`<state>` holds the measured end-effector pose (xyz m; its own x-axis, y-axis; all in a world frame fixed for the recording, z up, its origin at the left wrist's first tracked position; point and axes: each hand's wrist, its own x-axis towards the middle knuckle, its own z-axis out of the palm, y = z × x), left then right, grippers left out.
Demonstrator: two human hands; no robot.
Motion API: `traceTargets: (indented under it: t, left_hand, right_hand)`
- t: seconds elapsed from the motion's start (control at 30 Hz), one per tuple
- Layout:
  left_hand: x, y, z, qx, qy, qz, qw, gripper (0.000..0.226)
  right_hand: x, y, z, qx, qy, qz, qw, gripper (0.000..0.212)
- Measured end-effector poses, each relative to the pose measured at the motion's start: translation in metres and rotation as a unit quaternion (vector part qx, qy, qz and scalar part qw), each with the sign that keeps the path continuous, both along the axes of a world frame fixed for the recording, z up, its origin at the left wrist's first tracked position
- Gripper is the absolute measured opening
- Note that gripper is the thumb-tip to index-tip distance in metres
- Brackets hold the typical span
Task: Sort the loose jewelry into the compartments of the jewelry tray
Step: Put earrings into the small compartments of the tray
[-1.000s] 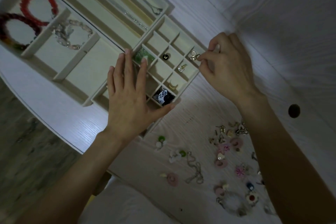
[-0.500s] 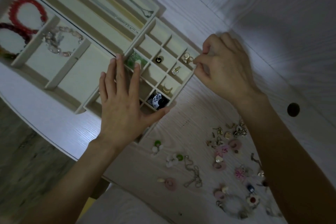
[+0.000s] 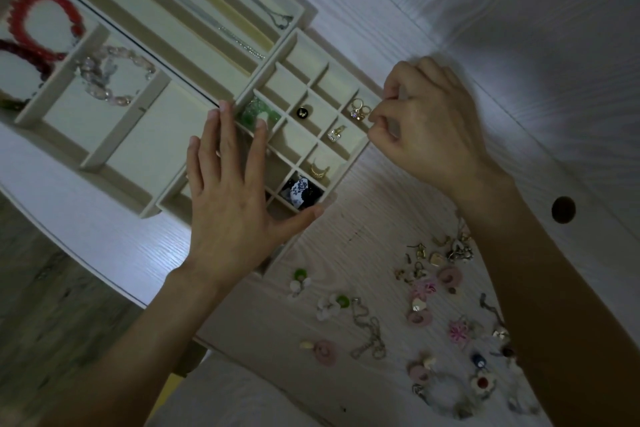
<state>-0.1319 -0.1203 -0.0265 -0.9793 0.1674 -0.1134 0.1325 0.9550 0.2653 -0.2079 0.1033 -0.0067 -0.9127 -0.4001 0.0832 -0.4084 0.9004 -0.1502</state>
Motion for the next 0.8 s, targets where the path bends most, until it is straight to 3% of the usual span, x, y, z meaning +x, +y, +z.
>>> traceTargets:
  t: [0.17,0.3,0.43,0.63,0.8]
  left_hand:
    - [0.0,0.001,0.0,0.009,0.005,-0.001,1.0,0.109]
    - [0.001,0.0,0.0,0.009,0.007,-0.003,1.0,0.109]
    - [0.001,-0.001,-0.002,0.011,0.016,-0.004,1.0,0.108]
    - [0.002,-0.001,-0.002,0.015,0.019,-0.003,1.0,0.109]
    - [0.002,-0.002,-0.003,0.021,0.019,-0.004,1.0,0.108]
  right_hand:
    - [-0.006,-0.004,-0.001,-0.028,0.026,-0.013,0.999,0.016]
    - [-0.017,-0.008,-0.001,0.017,-0.035,-0.023,0.999,0.012]
    - [-0.029,-0.012,0.007,0.043,-0.042,0.048,0.997,0.003]
    - [-0.038,-0.018,0.006,0.149,-0.039,0.085,0.984,0.014]
    - [-0.041,-0.021,0.004,0.165,-0.038,0.104,0.98,0.014]
